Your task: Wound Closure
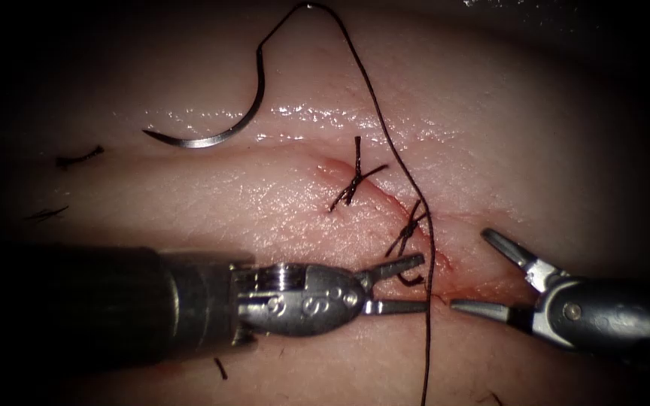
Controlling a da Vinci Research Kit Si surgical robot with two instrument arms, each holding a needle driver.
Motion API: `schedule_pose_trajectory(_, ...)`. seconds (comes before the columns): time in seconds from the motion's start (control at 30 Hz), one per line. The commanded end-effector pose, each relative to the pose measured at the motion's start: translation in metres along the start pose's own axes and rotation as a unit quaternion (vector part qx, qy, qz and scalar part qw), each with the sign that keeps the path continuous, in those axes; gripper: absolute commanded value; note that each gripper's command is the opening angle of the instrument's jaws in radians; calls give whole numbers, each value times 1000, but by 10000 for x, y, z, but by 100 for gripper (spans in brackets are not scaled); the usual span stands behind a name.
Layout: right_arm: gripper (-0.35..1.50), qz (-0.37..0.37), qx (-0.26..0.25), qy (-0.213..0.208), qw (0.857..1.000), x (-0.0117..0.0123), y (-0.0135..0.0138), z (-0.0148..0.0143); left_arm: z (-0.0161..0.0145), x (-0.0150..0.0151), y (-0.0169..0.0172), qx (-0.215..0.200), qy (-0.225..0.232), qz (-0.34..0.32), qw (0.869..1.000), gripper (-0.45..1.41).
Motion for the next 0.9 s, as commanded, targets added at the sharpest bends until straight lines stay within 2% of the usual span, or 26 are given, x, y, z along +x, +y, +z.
schedule_pose_trajectory(0.03, 111, 0, 1, 1, 1000, 0, -4, 8, 7, -3, 2, 0, 0, 0, 1000, -16)
schedule_pose_trajectory(0.07, 111, 0, 1, 1, 1000, 0, -4, 8, 7, -3, 2, 0, 0, 0, 1000, -16)
schedule_pose_trajectory(0.1, 111, 0, 1, 1, 1000, 0, -4, 8, 7, -3, 2, 0, 0, 0, 1000, -38)
schedule_pose_trajectory(0.13, 111, 0, 1, 1, 1000, 0, -4, 8, 7, -3, 2, 1, -1, 0, 1000, -45)
schedule_pose_trajectory(0.43, 106, -17, 23, 14, 999, -9, -4, 19, -19, 1, -12, -6, 15, -6, 1000, -45)
schedule_pose_trajectory(0.67, 105, -92, 43, 39, 994, -12, -6, 47, -25, -2, -17, -13, 25, -9, 1000, -45)
schedule_pose_trajectory(0.73, 105, -112, 25, 55, 992, -8, -6, 55, -24, -4, -19, -21, 43, -10, 999, -45)
schedule_pose_trajectory(0.9, 103, -145, 9, 60, 988, -1, -7, 67, -23, -6, -22, -37, 86, -12, 996, -45)
